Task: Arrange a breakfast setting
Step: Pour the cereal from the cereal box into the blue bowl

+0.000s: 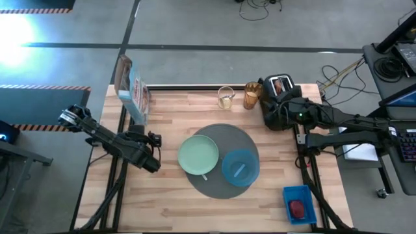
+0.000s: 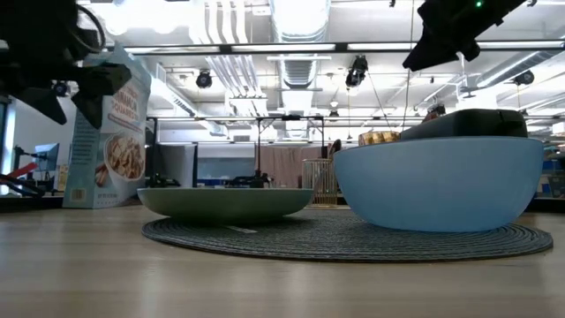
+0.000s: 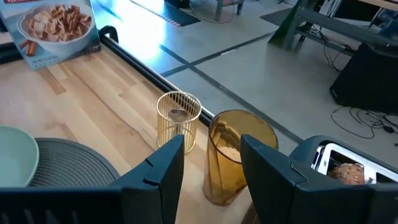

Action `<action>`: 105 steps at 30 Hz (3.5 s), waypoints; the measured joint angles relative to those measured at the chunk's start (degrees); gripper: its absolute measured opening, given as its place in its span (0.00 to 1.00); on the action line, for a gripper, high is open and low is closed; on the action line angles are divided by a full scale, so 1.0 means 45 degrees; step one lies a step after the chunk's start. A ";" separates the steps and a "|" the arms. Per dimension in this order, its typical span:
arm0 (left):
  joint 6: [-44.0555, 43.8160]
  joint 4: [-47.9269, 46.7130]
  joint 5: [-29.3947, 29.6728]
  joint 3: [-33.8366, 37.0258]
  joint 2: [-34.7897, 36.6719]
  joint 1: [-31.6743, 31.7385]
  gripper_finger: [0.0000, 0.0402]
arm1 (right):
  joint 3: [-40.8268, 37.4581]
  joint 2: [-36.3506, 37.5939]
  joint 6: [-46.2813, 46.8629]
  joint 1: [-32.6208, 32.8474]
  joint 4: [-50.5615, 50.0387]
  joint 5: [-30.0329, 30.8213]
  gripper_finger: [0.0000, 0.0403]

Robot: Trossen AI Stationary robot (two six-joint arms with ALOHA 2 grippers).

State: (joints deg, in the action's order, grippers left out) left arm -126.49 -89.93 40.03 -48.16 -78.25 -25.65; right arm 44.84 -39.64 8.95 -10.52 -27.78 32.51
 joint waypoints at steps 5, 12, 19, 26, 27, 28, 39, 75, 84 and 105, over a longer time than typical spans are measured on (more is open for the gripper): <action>0.1885 0.0078 -0.0631 0.0000 0.0123 0.1768 0.62 | 0.0000 -0.0410 0.0000 0.0000 0.0003 -0.0001 0.37; 0.2666 -0.0010 -0.0943 -0.0023 0.0123 0.2245 0.77 | 0.0005 -0.1069 0.0000 0.0000 0.0003 -0.0010 0.37; 0.2045 -0.0015 -0.0772 0.0150 -0.0128 0.2842 0.85 | 0.0005 -0.1839 0.0000 0.0000 0.0012 -0.0010 0.37; 0.2289 -0.0018 -0.0606 0.0180 -0.0392 0.4725 0.83 | 0.0005 -0.2685 0.0000 0.0000 0.0011 -0.0010 0.37; 0.2348 -0.0019 -0.0498 0.0180 -0.0422 0.5019 0.83 | 0.0005 -0.2808 0.0000 0.0000 0.0013 -0.0010 0.37; 0.2395 -0.0019 -0.0349 0.0180 -0.0453 0.5315 0.83 | 0.0005 -0.2925 0.0000 0.0000 0.0012 -0.0010 0.37; 0.6017 0.3477 0.2045 0.0238 -0.1297 0.7378 0.83 | 0.0005 -0.4335 0.0000 0.0000 0.0028 -0.0010 0.37; 0.5605 0.2181 0.0926 0.0536 -0.1980 0.7534 0.83 | 0.3120 -0.6142 -0.2351 0.0029 -0.0531 -0.1323 0.37; 0.5590 0.2099 0.0612 0.0726 -0.1973 0.7534 0.83 | 0.5081 -0.6430 0.0308 0.0029 -0.0342 -0.1326 0.37; 0.4078 0.3314 0.1740 0.1904 -0.1960 0.7525 0.83 | 0.0819 -0.0454 0.0209 -0.1863 0.3578 -0.2229 0.37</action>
State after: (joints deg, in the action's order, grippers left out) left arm -108.14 -75.02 47.86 -39.59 -87.07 8.21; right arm 48.53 -41.68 9.89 -18.91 -11.68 22.48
